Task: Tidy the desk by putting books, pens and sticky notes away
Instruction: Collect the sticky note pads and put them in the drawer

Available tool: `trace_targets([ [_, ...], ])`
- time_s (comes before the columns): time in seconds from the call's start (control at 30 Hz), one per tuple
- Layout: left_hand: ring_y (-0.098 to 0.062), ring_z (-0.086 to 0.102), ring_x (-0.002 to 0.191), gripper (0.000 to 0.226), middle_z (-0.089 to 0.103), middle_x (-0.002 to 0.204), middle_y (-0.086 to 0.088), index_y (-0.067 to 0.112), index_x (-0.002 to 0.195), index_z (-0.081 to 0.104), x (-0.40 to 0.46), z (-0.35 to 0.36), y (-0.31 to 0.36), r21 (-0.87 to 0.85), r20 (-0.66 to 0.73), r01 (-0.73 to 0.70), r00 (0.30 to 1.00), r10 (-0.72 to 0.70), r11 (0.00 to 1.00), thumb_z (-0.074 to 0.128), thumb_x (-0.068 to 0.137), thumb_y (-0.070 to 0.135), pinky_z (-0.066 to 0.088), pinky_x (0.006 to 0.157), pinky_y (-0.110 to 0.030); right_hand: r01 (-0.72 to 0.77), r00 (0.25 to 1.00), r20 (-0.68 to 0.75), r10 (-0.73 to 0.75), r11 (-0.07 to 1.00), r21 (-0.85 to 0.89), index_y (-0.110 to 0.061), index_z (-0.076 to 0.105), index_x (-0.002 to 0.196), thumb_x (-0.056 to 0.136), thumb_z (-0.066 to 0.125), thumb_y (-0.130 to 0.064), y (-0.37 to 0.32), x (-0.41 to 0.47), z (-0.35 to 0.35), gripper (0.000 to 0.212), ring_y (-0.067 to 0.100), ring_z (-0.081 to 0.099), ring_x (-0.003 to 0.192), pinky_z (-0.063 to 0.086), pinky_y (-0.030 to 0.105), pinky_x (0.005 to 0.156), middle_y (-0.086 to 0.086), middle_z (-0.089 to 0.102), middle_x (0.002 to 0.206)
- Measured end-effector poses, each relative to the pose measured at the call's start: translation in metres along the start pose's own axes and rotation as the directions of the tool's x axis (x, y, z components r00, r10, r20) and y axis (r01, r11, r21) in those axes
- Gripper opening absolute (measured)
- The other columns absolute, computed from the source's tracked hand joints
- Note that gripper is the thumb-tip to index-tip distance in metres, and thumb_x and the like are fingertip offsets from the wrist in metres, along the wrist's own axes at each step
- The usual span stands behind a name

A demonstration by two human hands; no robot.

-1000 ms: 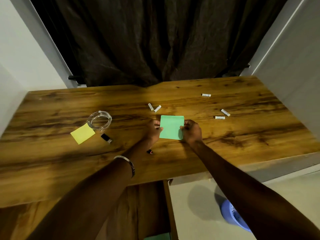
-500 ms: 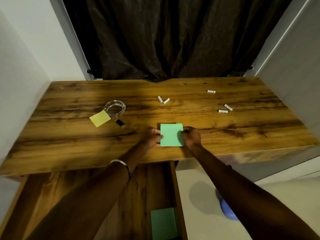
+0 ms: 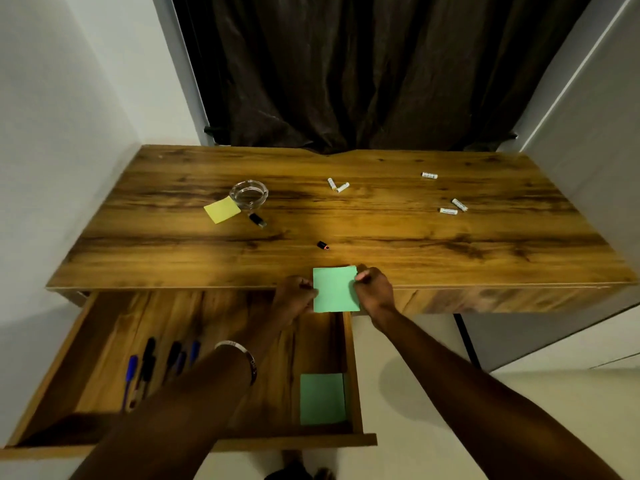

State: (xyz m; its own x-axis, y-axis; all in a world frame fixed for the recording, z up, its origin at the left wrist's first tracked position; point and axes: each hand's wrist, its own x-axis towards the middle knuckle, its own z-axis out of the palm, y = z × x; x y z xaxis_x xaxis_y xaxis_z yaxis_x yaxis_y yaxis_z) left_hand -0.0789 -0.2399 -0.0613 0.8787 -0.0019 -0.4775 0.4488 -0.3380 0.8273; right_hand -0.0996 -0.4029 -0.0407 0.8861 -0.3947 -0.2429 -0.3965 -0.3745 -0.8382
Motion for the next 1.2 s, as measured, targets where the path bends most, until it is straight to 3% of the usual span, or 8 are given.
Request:
trace_targets([
  [0.1, -0.020, 0.067, 0.081, 0.021, 0.069, 0.105, -0.013, 0.007, 0.108, 0.063, -0.014, -0.001, -0.020, 0.017, -0.023, -0.015, 1.000, 0.015, 1.000, 0.064, 0.088, 0.013, 0.055, 0.056, -0.024, 0.053, 0.997, 0.058, -0.050, 0.997, -0.057, -0.007, 0.068, 0.094, 0.090, 0.051, -0.008, 0.010, -0.018, 0.000, 0.017, 0.012, 0.054, 0.083, 0.041, 0.022, 0.067, 0.000, 0.062, 0.089],
  [0.3, -0.019, 0.066, 0.085, 0.025, 0.066, 0.105, -0.010, 0.007, 0.112, 0.062, -0.036, 0.000, -0.056, 0.027, -0.045, 0.013, 0.999, -0.012, 1.000, 0.065, 0.088, 0.014, 0.054, 0.057, -0.023, 0.047, 0.992, 0.121, -0.031, 0.990, -0.132, -0.010, 0.071, 0.091, 0.087, 0.059, -0.004, 0.031, -0.040, 0.007, 0.013, 0.018, 0.066, 0.088, 0.055, 0.031, 0.083, 0.006, 0.070, 0.092],
  [0.4, -0.021, 0.066, 0.086, 0.019, 0.066, 0.102, -0.011, 0.007, 0.106, 0.063, -0.040, -0.002, -0.070, -0.008, -0.047, 0.041, 0.998, -0.041, 0.999, 0.065, 0.088, 0.012, 0.058, 0.068, -0.032, 0.057, 0.976, 0.217, -0.023, 0.987, -0.148, 0.006, 0.067, 0.102, 0.090, 0.053, 0.002, 0.032, -0.045, 0.006, 0.019, 0.013, 0.059, 0.073, 0.048, 0.009, 0.064, 0.016, 0.067, 0.097],
  [0.57, -0.029, 0.064, 0.093, 0.019, 0.063, 0.111, -0.019, 0.001, 0.107, 0.060, -0.042, -0.008, -0.091, -0.076, -0.034, 0.061, 0.997, -0.064, 0.995, 0.061, 0.090, 0.007, 0.055, 0.059, -0.029, 0.051, 0.962, 0.271, 0.038, 0.948, -0.315, -0.009, 0.071, 0.097, 0.089, 0.058, -0.017, 0.038, -0.051, 0.019, 0.018, 0.025, 0.067, 0.094, 0.056, 0.033, 0.081, 0.010, 0.071, 0.100],
  [0.7, -0.031, 0.061, 0.099, 0.027, 0.060, 0.114, -0.019, 0.000, 0.116, 0.057, -0.041, -0.012, -0.104, -0.128, -0.017, 0.082, 0.996, -0.085, 0.988, 0.059, 0.090, 0.004, 0.055, 0.063, -0.031, 0.061, 0.956, 0.289, 0.044, 0.937, -0.344, -0.008, 0.069, 0.106, 0.089, 0.058, -0.016, 0.034, -0.061, 0.034, 0.021, 0.022, 0.066, 0.094, 0.054, 0.028, 0.071, 0.010, 0.069, 0.107],
  [1.0, -0.029, 0.059, 0.096, 0.031, 0.055, 0.113, -0.016, -0.001, 0.122, 0.049, -0.029, -0.015, -0.125, -0.094, -0.027, 0.187, 0.981, -0.191, 0.978, 0.053, 0.092, 0.000, 0.051, 0.059, -0.027, -0.219, 0.852, 0.440, 0.284, 0.956, -0.194, -0.016, 0.044, 0.138, 0.089, 0.059, -0.022, 0.049, -0.064, 0.079, 0.052, 0.027, 0.057, 0.113, 0.055, 0.040, 0.089, 0.012, 0.054, 0.131],
  [1.13, -0.033, 0.060, 0.103, 0.031, 0.056, 0.119, -0.019, 0.000, 0.122, 0.050, -0.024, -0.010, -0.136, -0.008, -0.065, 0.184, 0.981, -0.184, 0.983, 0.053, 0.092, 0.003, 0.056, 0.082, -0.042, -0.261, 0.851, 0.411, 0.326, 0.943, -0.207, -0.015, 0.039, 0.142, 0.089, 0.054, -0.022, 0.064, -0.059, 0.090, 0.056, 0.028, 0.056, 0.114, 0.054, 0.038, 0.088, 0.012, 0.052, 0.133],
  [1.2, -0.030, 0.060, 0.100, 0.027, 0.058, 0.118, -0.018, -0.001, 0.120, 0.053, -0.025, -0.006, -0.133, 0.025, -0.064, 0.188, 0.981, -0.186, 0.982, 0.051, 0.093, 0.004, 0.056, 0.079, -0.039, -0.281, 0.844, 0.398, 0.360, 0.928, -0.245, -0.010, 0.040, 0.142, 0.091, 0.054, -0.024, 0.063, -0.059, 0.091, 0.055, 0.029, 0.055, 0.117, 0.053, 0.035, 0.089, 0.014, 0.052, 0.134],
])
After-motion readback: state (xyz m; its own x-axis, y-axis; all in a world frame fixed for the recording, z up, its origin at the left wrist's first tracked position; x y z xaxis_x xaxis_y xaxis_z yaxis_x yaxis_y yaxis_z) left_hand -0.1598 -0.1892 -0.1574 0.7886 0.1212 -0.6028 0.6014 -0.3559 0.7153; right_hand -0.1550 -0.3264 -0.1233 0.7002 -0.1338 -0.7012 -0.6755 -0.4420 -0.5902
